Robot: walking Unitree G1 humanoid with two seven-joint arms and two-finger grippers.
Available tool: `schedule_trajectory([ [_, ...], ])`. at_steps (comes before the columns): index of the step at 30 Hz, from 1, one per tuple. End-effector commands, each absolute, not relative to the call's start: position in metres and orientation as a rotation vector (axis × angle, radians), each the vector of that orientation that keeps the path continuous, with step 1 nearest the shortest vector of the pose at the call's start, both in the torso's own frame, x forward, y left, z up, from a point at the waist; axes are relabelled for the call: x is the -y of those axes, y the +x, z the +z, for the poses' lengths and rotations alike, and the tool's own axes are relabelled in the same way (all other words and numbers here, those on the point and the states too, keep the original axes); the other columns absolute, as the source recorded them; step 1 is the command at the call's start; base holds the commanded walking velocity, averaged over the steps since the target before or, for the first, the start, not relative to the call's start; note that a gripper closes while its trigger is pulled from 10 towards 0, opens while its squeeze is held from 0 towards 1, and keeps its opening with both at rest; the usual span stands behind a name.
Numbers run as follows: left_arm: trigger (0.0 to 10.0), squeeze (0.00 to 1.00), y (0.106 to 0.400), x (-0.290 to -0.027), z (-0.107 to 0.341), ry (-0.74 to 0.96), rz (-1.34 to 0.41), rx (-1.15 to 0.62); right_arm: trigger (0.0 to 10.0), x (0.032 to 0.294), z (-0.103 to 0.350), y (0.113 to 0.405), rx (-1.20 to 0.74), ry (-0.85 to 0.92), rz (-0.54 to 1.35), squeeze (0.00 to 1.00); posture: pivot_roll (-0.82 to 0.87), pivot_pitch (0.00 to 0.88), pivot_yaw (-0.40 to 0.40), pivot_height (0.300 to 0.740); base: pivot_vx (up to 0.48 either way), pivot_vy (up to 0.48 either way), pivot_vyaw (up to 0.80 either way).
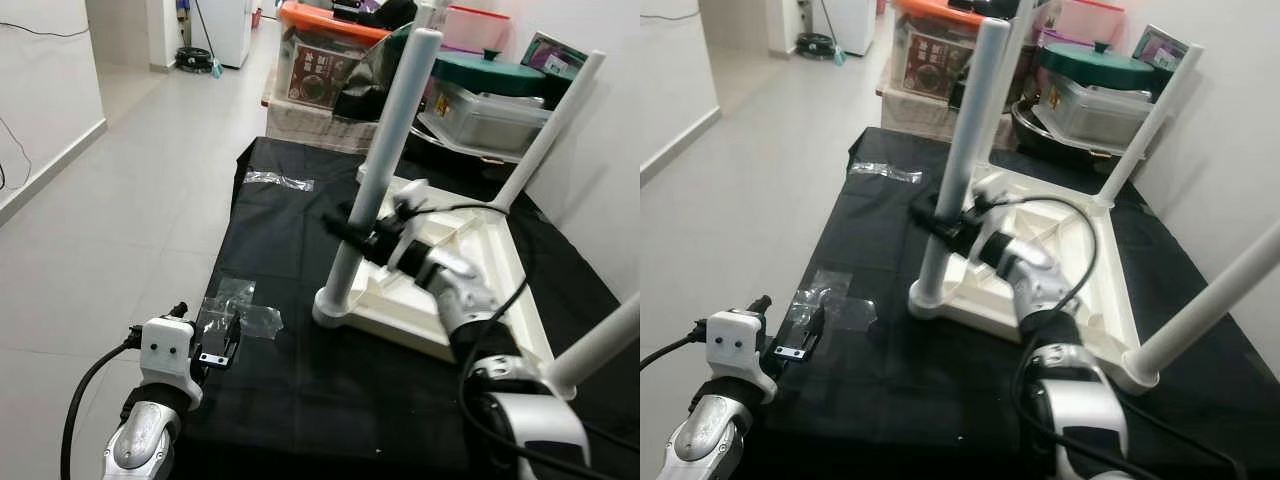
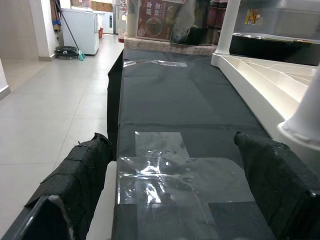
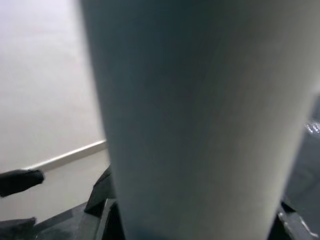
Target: Building children table
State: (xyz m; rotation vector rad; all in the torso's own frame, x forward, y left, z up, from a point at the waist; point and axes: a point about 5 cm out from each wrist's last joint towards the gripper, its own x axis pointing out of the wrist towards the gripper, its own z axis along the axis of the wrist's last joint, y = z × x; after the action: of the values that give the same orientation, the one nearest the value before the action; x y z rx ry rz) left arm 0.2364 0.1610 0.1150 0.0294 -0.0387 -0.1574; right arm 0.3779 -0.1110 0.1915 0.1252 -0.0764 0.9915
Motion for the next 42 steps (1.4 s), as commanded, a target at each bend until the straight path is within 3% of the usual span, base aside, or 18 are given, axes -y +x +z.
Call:
schedule_trajectory([
  [1,10.0,0.0,0.235,-0.159,0.112,0.032,-0.16,0.032,0.0,0.1,0.176,0.373,0.008,0.132,1.039,0.0,0.15,0.0,-0.22,0.74,0.0,0.0,0.0],
  [5,10.0,0.0,0.233,-0.159,0.112,0.031,-0.163,0.03,0.0,0.095,0.166,0.376,-0.013,0.057,0.897,0.0,0.14,0.0,-0.21,0.74,0.0,0.0,0.0],
  [7,10.0,0.0,0.233,-0.158,0.112,0.029,-0.167,0.028,0.0,0.102,0.156,0.382,-0.086,-0.016,0.668,0.0,0.13,0.0,-0.2,0.74,0.0,0.0,0.0],
  [11,10.0,0.0,0.233,-0.157,0.112,0.023,-0.172,0.025,0.0,0.17,0.132,0.382,-0.193,-0.069,-0.2,0.0,0.12,0.0,-0.192,0.74,0.0,0.0,0.0],
  [16,10.0,0.0,0.233,-0.157,0.112,0.022,-0.173,0.024,0.0,0.187,0.124,0.372,-0.208,-0.066,-0.391,0.0,0.12,0.0,-0.192,0.74,0.0,0.0,0.0],
  [24,10.0,0.0,0.234,-0.157,0.111,0.019,-0.176,0.022,0.0,0.16,0.13,0.373,-0.218,-0.038,-0.354,0.0,0.11,0.0,-0.188,0.74,0.0,0.0,0.0],
  [25,10.0,0.0,0.234,-0.158,0.111,0.019,-0.173,0.023,7.7,0.154,0.131,0.376,-0.23,-0.029,-0.301,0.0,0.11,0.0,-0.192,0.74,0.0,0.0,0.0],
  [27,10.0,0.0,0.234,-0.159,0.111,0.019,-0.17,0.023,7.7,0.146,0.134,0.377,-0.241,-0.02,-0.265,0.0,0.11,0.0,-0.192,0.74,0.0,0.0,0.0],
  [28,10.0,0.0,0.234,-0.159,0.111,0.019,-0.169,0.023,10.0,0.145,0.139,0.378,-0.207,0.006,-0.249,0.29,0.11,0.0,-0.191,0.74,0.0,0.0,0.0],
  [29,10.0,0.0,0.234,-0.159,0.111,0.019,-0.169,0.022,10.0,0.146,0.143,0.378,-0.18,0.023,-0.248,0.29,0.11,0.0,-0.191,0.74,0.0,0.0,0.0],
  [30,10.0,0.0,0.234,-0.159,0.111,0.019,-0.17,0.022,10.0,0.148,0.148,0.379,-0.142,0.041,-0.242,1.0,0.11,0.0,-0.191,0.74,0.0,0.0,0.0],
  [37,10.0,0.0,0.233,-0.158,0.111,0.016,-0.174,0.021,10.0,0.159,0.162,0.382,-0.078,0.05,-0.24,1.0,0.1,0.0,-0.183,0.74,0.0,0.0,0.0],
  [41,10.0,0.0,0.233,-0.158,0.111,0.016,-0.176,0.02,10.0,0.162,0.174,0.39,-0.042,0.069,-0.104,1.0,0.1,0.0,-0.183,0.74,0.0,0.0,0.0],
  [42,10.0,0.0,0.235,-0.157,0.111,0.017,-0.179,0.021,10.0,0.162,0.188,0.394,0.021,0.138,0.377,0.0,0.11,0.0,-0.187,0.74,0.0,0.0,0.0],
])
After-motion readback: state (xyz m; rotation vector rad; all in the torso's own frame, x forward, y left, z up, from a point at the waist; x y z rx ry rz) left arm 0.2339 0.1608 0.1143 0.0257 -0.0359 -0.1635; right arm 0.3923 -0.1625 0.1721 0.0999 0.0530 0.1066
